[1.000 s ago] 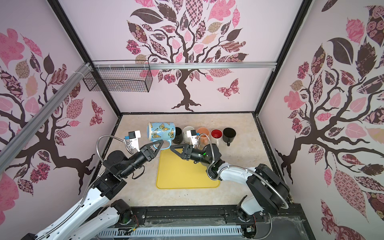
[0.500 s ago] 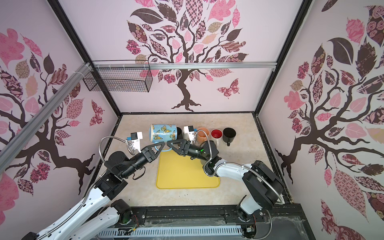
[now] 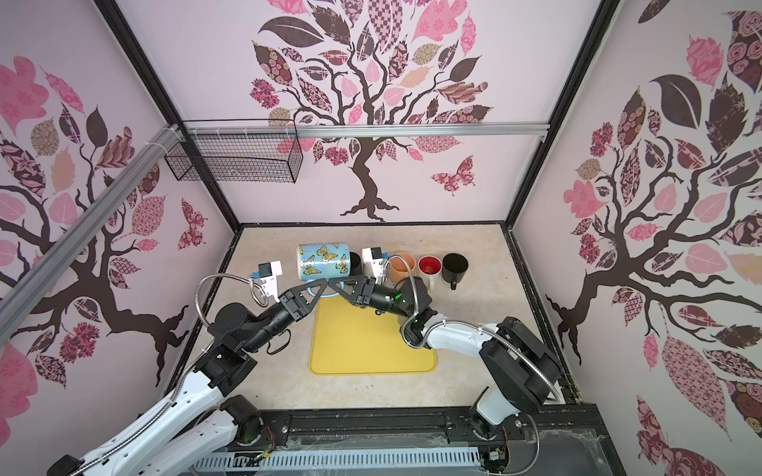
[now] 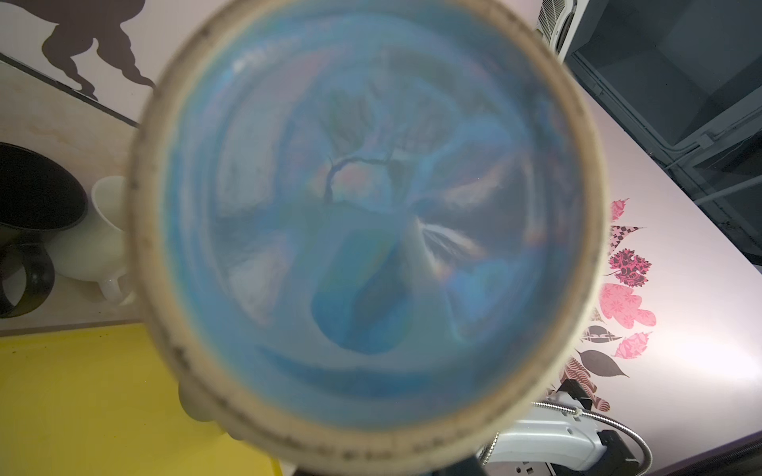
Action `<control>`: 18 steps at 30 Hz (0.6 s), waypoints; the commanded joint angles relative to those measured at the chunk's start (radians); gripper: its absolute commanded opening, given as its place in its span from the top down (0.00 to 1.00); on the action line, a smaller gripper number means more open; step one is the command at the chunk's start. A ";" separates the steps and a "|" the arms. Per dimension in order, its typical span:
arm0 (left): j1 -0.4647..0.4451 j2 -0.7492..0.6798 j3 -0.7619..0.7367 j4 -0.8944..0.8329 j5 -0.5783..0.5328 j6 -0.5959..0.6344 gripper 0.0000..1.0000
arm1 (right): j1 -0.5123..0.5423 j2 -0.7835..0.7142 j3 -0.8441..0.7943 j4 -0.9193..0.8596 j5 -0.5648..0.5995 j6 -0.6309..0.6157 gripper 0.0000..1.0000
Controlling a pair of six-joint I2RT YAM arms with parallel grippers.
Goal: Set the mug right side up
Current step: 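Close right gripper on the tilted blue mug's rim beside the left gripper, then take the blue mug with right gripper while left gripper opens and draws back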
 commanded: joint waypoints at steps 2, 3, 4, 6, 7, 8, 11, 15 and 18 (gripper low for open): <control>-0.008 -0.073 0.020 -0.072 -0.016 0.124 0.70 | -0.006 -0.015 0.046 -0.004 0.046 -0.004 1.00; -0.007 -0.087 0.027 -0.103 -0.030 0.135 0.66 | -0.005 -0.023 0.044 -0.010 0.046 -0.014 1.00; -0.009 -0.095 0.037 -0.122 -0.039 0.148 0.63 | -0.005 -0.030 0.045 -0.025 0.044 -0.023 1.00; -0.008 -0.108 0.049 -0.186 -0.054 0.162 0.61 | -0.006 -0.042 0.045 -0.047 0.041 -0.041 1.00; -0.008 -0.113 0.050 -0.192 -0.059 0.169 0.60 | -0.005 -0.047 0.044 -0.054 0.041 -0.047 1.00; -0.007 -0.115 0.050 -0.195 -0.064 0.173 0.60 | -0.005 -0.052 0.046 -0.060 0.038 -0.052 1.00; -0.007 -0.120 0.044 -0.201 -0.077 0.171 0.60 | -0.005 -0.058 0.049 -0.073 0.034 -0.061 1.00; -0.008 -0.125 0.036 -0.198 -0.088 0.174 0.94 | -0.006 -0.065 0.057 -0.095 0.022 -0.077 1.00; -0.007 -0.120 0.042 -0.198 -0.086 0.190 1.00 | -0.006 -0.066 0.060 -0.103 0.013 -0.086 1.00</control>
